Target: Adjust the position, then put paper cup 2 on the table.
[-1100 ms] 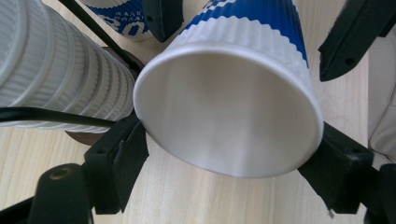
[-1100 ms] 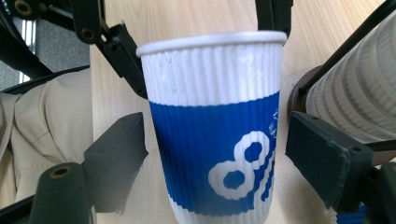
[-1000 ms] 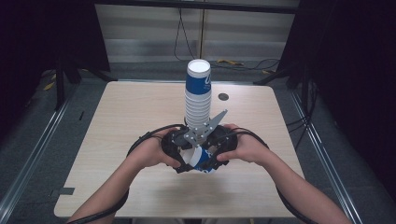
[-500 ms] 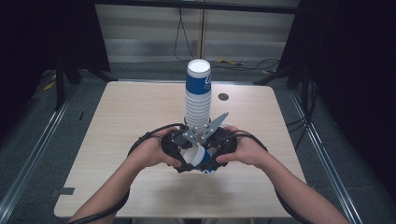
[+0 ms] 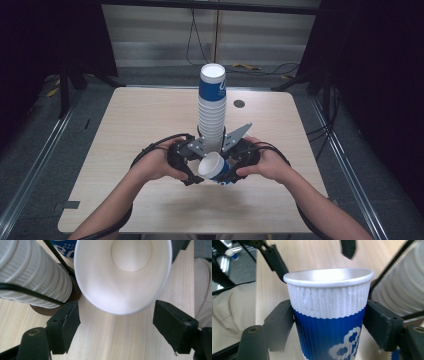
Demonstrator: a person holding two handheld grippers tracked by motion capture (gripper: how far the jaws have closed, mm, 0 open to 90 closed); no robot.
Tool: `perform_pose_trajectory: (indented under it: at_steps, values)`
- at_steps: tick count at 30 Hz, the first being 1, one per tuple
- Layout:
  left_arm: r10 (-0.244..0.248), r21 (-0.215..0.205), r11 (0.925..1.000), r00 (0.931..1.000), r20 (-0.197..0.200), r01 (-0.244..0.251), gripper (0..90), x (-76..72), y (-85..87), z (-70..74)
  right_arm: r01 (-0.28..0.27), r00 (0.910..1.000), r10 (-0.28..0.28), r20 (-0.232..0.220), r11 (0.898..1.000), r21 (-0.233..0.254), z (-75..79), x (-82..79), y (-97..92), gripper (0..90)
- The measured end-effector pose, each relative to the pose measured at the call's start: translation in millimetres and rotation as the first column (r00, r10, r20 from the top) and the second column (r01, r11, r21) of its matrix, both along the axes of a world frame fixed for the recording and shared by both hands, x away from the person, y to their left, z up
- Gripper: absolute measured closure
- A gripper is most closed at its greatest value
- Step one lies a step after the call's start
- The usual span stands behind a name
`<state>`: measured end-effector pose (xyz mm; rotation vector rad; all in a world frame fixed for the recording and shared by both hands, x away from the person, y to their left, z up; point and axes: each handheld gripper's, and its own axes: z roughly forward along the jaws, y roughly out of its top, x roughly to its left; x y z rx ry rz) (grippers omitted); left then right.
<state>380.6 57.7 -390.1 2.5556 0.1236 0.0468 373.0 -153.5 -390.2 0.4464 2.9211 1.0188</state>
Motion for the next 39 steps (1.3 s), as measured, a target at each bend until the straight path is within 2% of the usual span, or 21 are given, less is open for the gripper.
perform_pose_trajectory:
  at_steps: [6,8,10,17,22,27,32,33,37,39]
  values:
    - [0.055,-0.012,0.9984,0.9981,-0.026,-0.055,18.5,2.0,8.5,-5.3,0.025,0.9997,-0.025,0.007,0.999,0.026,-7.7,-3.0,-4.6,25.1]
    - [0.08,-0.031,0.9963,0.9961,-0.038,-0.081,18.0,2.6,11.8,-7.8,0.036,0.9993,-0.037,0.01,0.998,0.049,-10.9,-3.2,-6.4,24.9]
    - [0.105,-0.03,0.9938,0.993,-0.054,-0.107,17.7,3.4,15.2,-10.9,0.05,0.9984,-0.052,0.023,0.997,0.053,-13.5,-4.2,-8.3,24.8]
    - [0.152,-0.064,0.9856,0.9863,-0.064,-0.156,16.3,2.1,24.0,-18.9,0.073,0.9967,-0.075,0.03,0.994,0.079,-24.0,-5.4,-14.2,24.6]
    - [0.159,-0.067,0.9844,0.9853,-0.064,-0.163,16.3,1.6,30.8,-22.0,0.081,0.9959,-0.084,0.033,0.993,0.083,-30.4,-7.2,-16.7,24.6]
    - [0.182,-0.072,0.9797,0.9806,-0.072,-0.187,16.3,1.2,35.0,-24.9,0.083,0.9956,-0.087,0.035,0.992,0.091,-33.3,-8.3,-17.9,24.4]
    - [0.18,-0.072,0.9802,0.9814,-0.067,-0.184,16.7,0.9,36.5,-26.4,0.09,0.9948,-0.094,0.04,0.991,0.096,-34.5,-9.2,-19.5,24.3]
    - [0.186,-0.071,0.979,0.98,-0.071,-0.191,16.8,0.2,36.3,-26.5,0.085,0.9957,-0.088,0.029,0.992,0.097,-35.3,-10.0,-19.9,24.3]
    - [0.189,-0.077,0.9778,0.9791,-0.073,-0.195,16.7,-1.0,36.6,-26.0,0.092,0.9944,-0.097,0.042,0.99,0.104,-37.7,-10.7,-22.1,24.2]
    - [0.184,-0.07,0.9795,0.9805,-0.069,-0.189,16.8,-1.1,36.7,-26.0,0.098,0.9937,-0.103,0.045,0.99,0.105,-38.9,-11.1,-22.8,24.1]
